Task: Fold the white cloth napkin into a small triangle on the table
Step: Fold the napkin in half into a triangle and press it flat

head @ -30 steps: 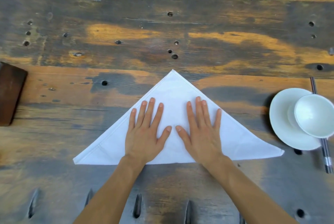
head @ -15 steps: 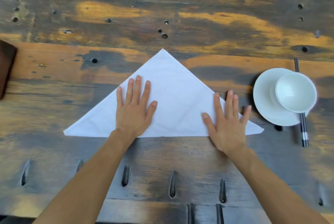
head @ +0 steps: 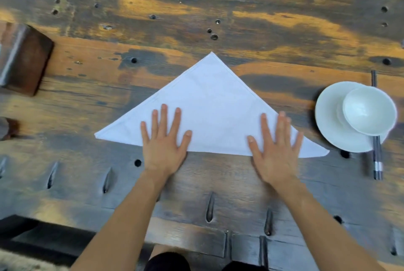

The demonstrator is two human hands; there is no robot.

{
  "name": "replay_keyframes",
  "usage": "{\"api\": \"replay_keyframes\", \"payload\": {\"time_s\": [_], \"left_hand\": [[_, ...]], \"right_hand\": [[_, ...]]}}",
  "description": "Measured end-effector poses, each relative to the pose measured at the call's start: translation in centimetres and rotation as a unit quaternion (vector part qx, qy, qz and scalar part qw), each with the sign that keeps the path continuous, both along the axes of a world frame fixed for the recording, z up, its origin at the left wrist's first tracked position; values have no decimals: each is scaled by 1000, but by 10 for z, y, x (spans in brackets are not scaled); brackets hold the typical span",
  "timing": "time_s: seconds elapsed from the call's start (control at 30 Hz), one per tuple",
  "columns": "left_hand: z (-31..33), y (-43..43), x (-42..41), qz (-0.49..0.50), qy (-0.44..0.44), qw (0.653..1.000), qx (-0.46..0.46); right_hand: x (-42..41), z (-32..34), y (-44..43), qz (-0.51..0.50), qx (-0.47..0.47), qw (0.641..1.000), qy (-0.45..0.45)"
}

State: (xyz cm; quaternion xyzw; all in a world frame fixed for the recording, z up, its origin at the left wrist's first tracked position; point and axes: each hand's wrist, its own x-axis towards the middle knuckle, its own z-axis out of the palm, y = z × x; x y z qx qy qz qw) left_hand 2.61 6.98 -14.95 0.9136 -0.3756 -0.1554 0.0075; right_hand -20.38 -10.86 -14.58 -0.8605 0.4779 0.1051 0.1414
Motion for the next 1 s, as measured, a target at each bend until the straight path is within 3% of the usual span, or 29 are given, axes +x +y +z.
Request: {"api": "replay_keyframes", "payload": {"time_s": [0.17,0.47,0.6,0.7,0.83,1.0], "left_hand": [[8,60,63,125,4,992,10],[3,89,101,139,-11,990,-16],[1,90,100,137,-13,990,-20],[-1,91,101,131,-17,991,-20],[-4,93,102,126,-36,991,-6],[-7,93,103,127,-43,991,-15]], "right_hand": [[-29,3,-13,-38,-4,999,10],[-18,2,-3,-52,-40,998,-11],[55,3,58,31,-59,990,-122],[152,11,132,106,-6,979,-176],[228,13,201,184,46,972,-140],[219,-2,208,192,11,974,-121]]}}
